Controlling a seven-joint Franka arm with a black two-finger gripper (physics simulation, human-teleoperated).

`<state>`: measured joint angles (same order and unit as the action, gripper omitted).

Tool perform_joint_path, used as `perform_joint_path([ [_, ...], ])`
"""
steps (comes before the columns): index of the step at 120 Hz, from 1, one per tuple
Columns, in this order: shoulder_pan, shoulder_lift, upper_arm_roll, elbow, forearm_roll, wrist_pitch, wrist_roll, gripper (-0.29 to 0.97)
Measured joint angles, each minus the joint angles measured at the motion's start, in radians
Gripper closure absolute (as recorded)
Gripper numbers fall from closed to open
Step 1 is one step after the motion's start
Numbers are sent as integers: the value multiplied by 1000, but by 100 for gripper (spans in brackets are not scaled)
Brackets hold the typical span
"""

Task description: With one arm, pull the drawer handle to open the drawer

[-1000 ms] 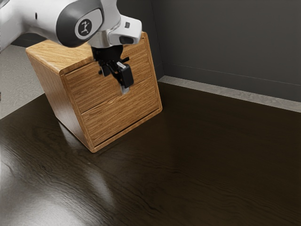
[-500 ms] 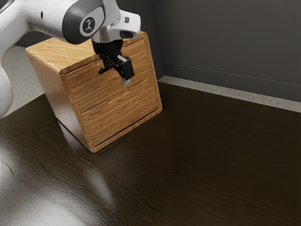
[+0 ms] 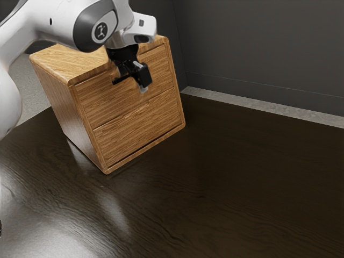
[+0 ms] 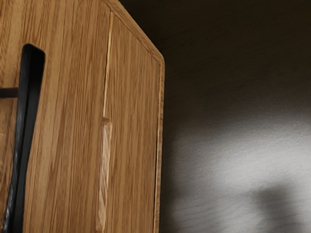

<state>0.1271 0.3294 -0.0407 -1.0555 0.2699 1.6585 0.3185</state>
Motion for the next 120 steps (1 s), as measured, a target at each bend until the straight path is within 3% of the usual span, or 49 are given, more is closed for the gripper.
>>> perform_joint_path([
  [37, 18, 48, -2, 56, -1, 16, 26, 0],
  [120, 47, 45, -1, 46, -2, 21, 56, 0],
])
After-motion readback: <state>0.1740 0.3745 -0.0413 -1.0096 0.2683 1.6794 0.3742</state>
